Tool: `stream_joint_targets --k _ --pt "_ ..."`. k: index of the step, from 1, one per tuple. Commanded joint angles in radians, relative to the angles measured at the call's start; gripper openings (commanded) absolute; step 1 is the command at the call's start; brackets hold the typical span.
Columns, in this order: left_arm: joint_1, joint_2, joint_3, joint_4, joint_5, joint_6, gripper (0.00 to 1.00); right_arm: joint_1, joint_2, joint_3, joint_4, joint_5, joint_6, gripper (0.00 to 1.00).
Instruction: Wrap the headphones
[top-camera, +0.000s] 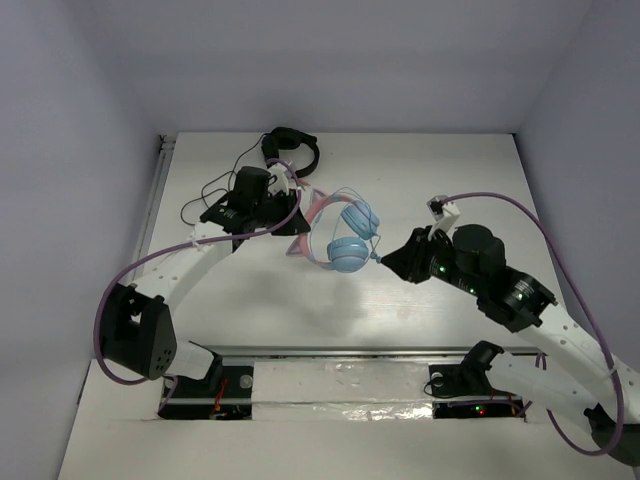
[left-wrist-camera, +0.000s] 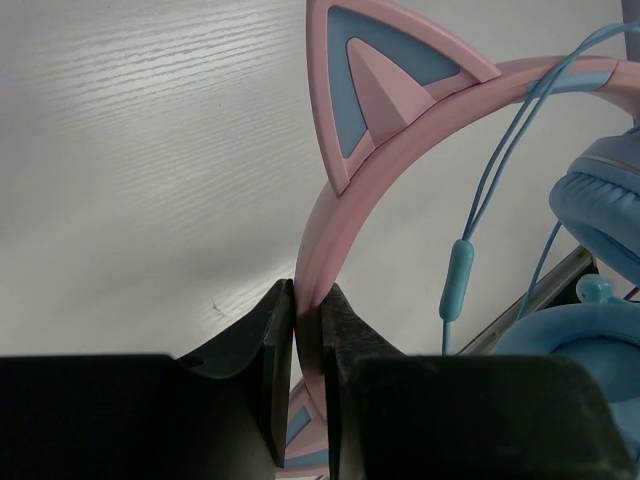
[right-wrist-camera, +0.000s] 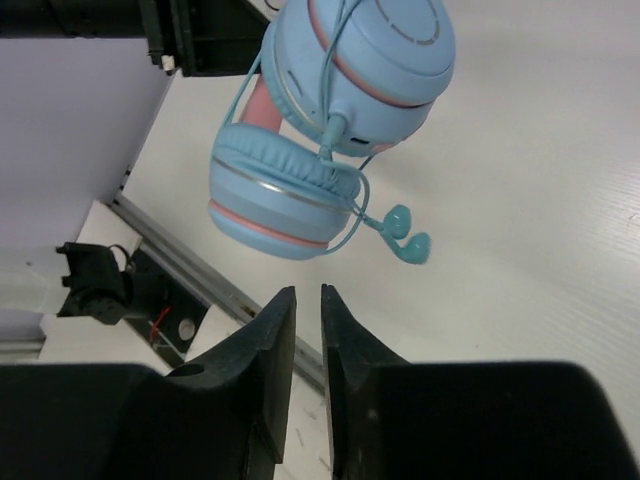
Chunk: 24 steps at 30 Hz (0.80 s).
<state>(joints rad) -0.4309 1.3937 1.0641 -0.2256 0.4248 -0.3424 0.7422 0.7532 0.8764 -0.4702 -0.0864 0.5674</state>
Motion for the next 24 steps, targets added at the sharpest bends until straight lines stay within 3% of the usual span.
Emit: stream_joint_targets --k 1,4,6,24 --pt "-0.002 -0.061 0.062 0.025 0.029 -0.009 0.0 0.009 0.024 -0.017 0.097 0.068 -0.06 0.23" --pt "-0.002 -0.074 0.062 0.009 0.029 -0.004 0.0 0.009 0.008 -0.022 0.13 0.05 -0.072 0.38" --pt "-0.002 -0.079 0.063 0.002 0.035 0.0 0.0 0.009 0.015 -0.033 0.145 0.024 -0.084 0.41" --pt "-0.002 -0.116 0.126 -0.086 0.086 0.023 0.0 0.009 -0.005 -0.139 0.294 -0.036 -0.069 0.43"
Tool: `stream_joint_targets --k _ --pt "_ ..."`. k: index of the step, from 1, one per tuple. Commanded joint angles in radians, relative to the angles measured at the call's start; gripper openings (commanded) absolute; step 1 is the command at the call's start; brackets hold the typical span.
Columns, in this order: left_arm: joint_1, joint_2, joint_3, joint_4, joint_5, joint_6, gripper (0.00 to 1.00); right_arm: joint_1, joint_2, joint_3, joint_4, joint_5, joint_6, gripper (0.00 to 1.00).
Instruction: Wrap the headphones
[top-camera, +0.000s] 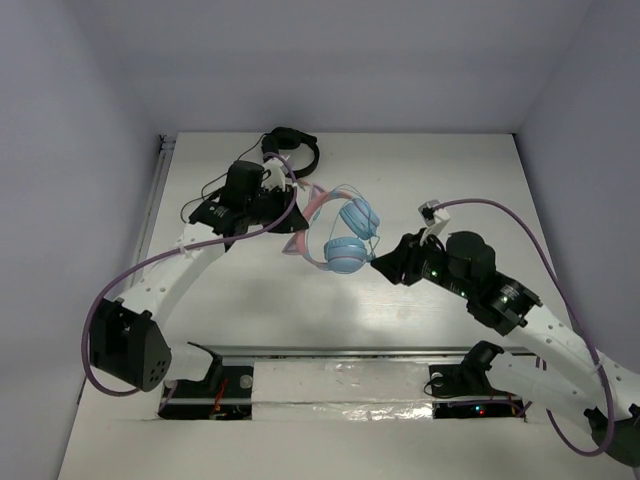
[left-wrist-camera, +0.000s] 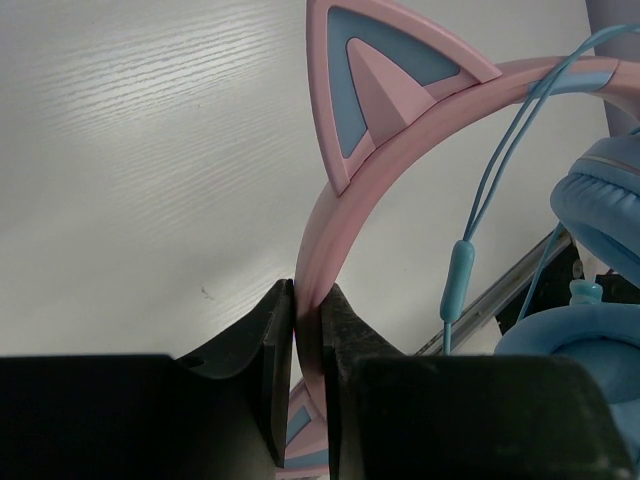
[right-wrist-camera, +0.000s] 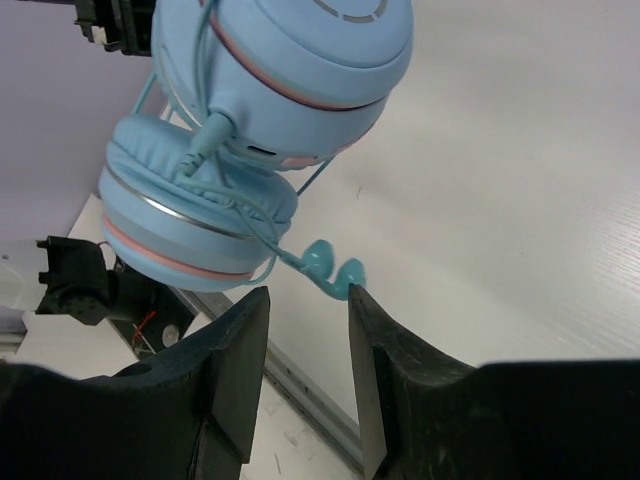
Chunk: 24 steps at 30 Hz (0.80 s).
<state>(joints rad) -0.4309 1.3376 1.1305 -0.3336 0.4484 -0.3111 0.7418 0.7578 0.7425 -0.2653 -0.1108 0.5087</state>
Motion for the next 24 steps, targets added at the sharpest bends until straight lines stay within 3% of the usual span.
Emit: stream_joint_targets --k 1,8,24 --pt "-0.002 -0.061 0.061 0.019 0.065 -0.006 0.0 0.01 -0.015 -0.009 0.095 -0.003 -0.01 0.44" --pt "-0.002 -0.068 0.071 -0.002 0.084 0.004 0.0 0.01 -0.046 -0.038 0.118 0.005 -0.009 0.45" --pt "-0.011 -0.094 0.055 -0.012 0.082 0.006 0.0 0.01 0.015 -0.052 0.205 -0.197 0.005 0.38"
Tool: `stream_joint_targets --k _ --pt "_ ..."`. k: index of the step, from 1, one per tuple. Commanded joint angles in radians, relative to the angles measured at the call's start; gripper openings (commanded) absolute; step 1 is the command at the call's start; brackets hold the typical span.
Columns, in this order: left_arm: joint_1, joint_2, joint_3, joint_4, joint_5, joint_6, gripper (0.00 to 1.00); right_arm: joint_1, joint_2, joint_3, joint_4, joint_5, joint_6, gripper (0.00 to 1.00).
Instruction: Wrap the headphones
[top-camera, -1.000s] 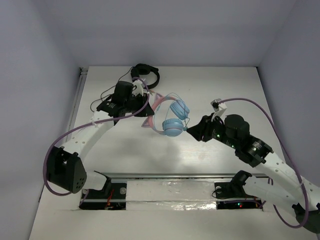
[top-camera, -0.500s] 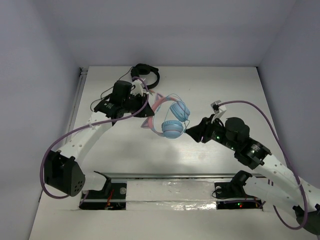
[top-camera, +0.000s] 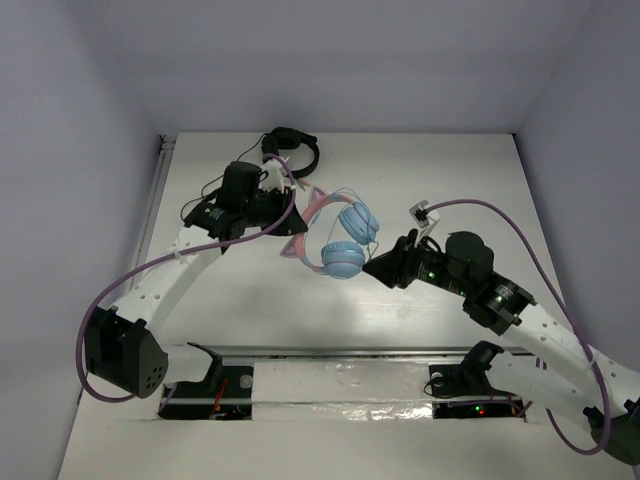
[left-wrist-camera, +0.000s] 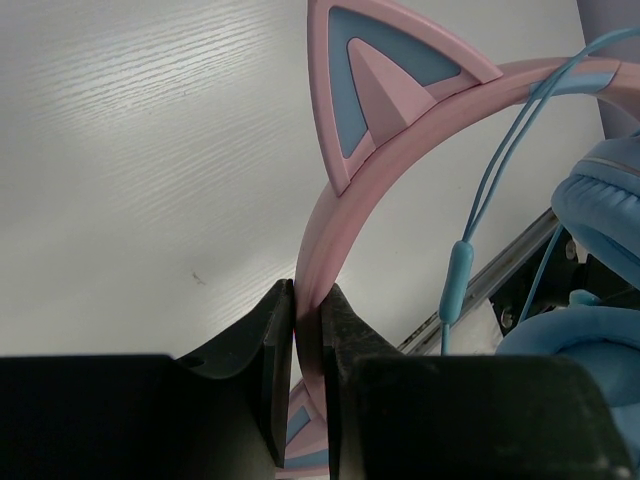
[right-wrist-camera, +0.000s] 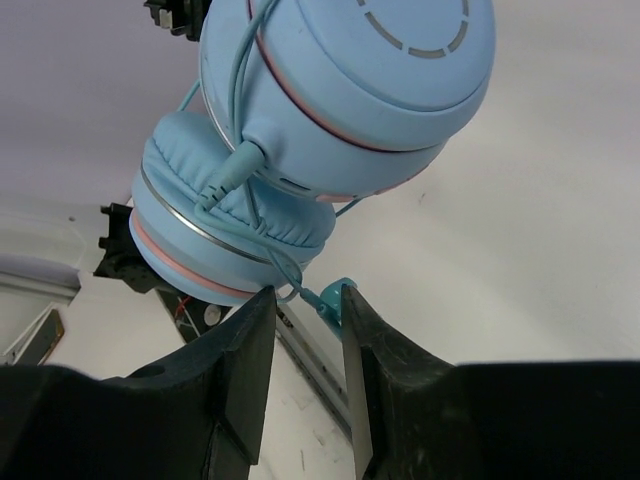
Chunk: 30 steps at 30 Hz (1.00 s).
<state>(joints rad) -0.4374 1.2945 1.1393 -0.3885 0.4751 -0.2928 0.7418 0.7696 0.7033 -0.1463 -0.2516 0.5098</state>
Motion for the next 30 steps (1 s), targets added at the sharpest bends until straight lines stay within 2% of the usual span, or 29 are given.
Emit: stream_joint_targets --k 1,3,6,9,15,23,30 --pt "-0.004 -0.05 0.046 0.042 0.056 -0.011 0.0 0.01 0.008 -0.018 0.1 -0.064 0.006 0.38" --pt "-0.004 -0.047 0.048 0.045 0.056 -0.012 0.0 0.01 0.014 -0.021 0.109 -0.075 0.01 0.36" --pt "-0.004 -0.044 0.057 0.045 0.045 -0.012 0.0 0.01 0.008 -0.015 0.088 -0.08 0.01 0.27" --pt "-0.004 -0.031 0.069 0.046 0.042 -0.009 0.0 0.01 -0.01 -0.013 0.067 -0.069 0.015 0.23" --pt "-0.004 0.006 0.123 0.051 0.02 0.0 0.0 0.01 -0.042 -0.008 0.011 -0.058 0.025 0.09" --pt "-0.004 0.043 0.135 0.071 0.042 0.0 0.0 0.01 -0.104 0.045 -0.111 -0.015 0.016 0.02" --pt "-0.004 0.028 0.1 0.054 0.088 0.024 0.0 0.01 -0.135 0.188 -0.229 0.188 -0.014 0.0"
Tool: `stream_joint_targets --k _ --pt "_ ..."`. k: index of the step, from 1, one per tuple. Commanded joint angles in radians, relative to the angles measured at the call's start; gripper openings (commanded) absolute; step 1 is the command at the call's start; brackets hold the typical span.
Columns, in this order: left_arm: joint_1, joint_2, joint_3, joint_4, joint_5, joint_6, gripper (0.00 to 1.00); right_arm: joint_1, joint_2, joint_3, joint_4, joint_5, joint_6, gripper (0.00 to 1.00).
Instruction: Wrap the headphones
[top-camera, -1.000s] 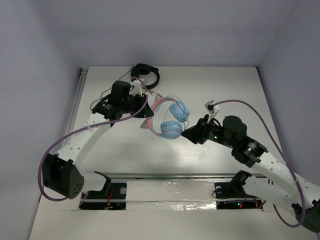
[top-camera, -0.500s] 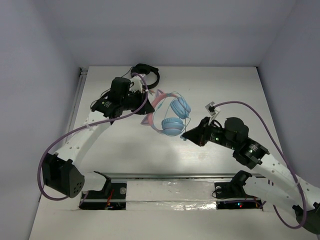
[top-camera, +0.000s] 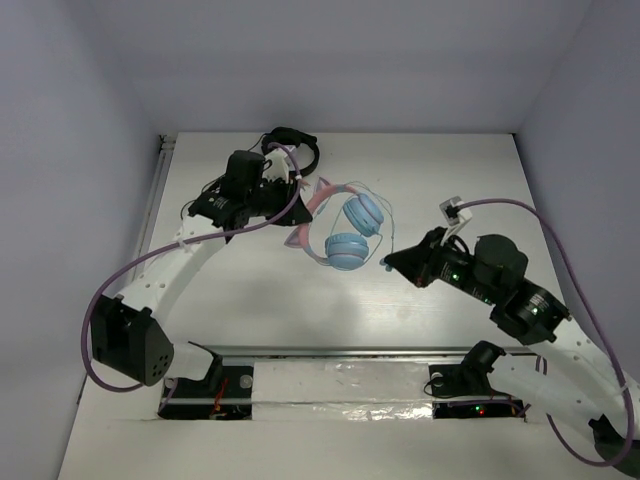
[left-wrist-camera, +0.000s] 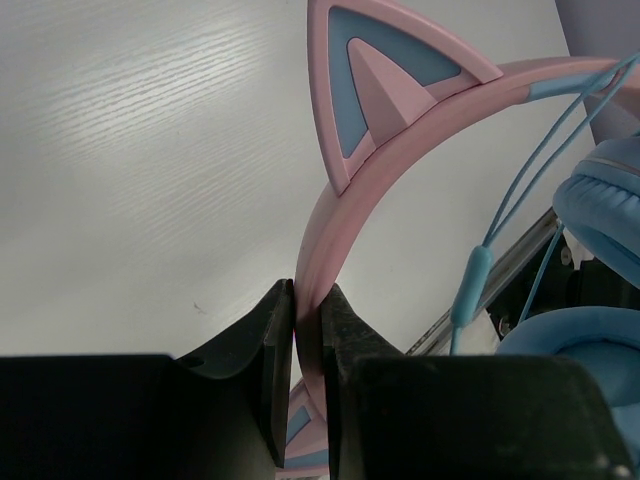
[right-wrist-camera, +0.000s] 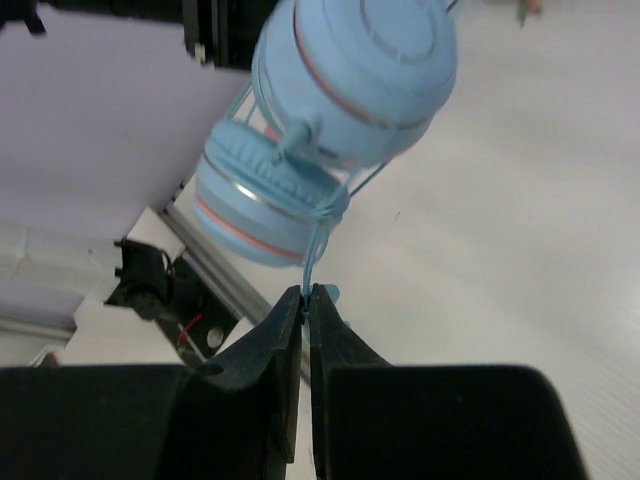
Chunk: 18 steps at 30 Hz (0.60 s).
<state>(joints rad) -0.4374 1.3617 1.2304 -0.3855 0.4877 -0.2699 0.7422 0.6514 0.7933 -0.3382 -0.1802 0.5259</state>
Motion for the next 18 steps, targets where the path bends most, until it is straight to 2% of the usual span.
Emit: stream_joint_targets --k 1,4,12,18 --pt "-0.004 -0.047 -0.008 0.05 0.075 0.003 0.0 0.009 -0.007 0.116 -0.066 0.181 -0.038 0.0" --pt "-0.004 -0.07 -0.034 0.033 0.08 0.018 0.0 0.009 0.017 0.175 -0.11 0.313 -0.063 0.0" --pt "-0.004 -0.121 -0.108 0.037 0.068 0.021 0.0 0.009 0.089 0.282 -0.107 0.453 -0.078 0.0" --pt "-0.004 -0.124 -0.057 0.014 0.042 0.029 0.0 0.009 0.085 0.181 -0.111 0.478 -0.029 0.0"
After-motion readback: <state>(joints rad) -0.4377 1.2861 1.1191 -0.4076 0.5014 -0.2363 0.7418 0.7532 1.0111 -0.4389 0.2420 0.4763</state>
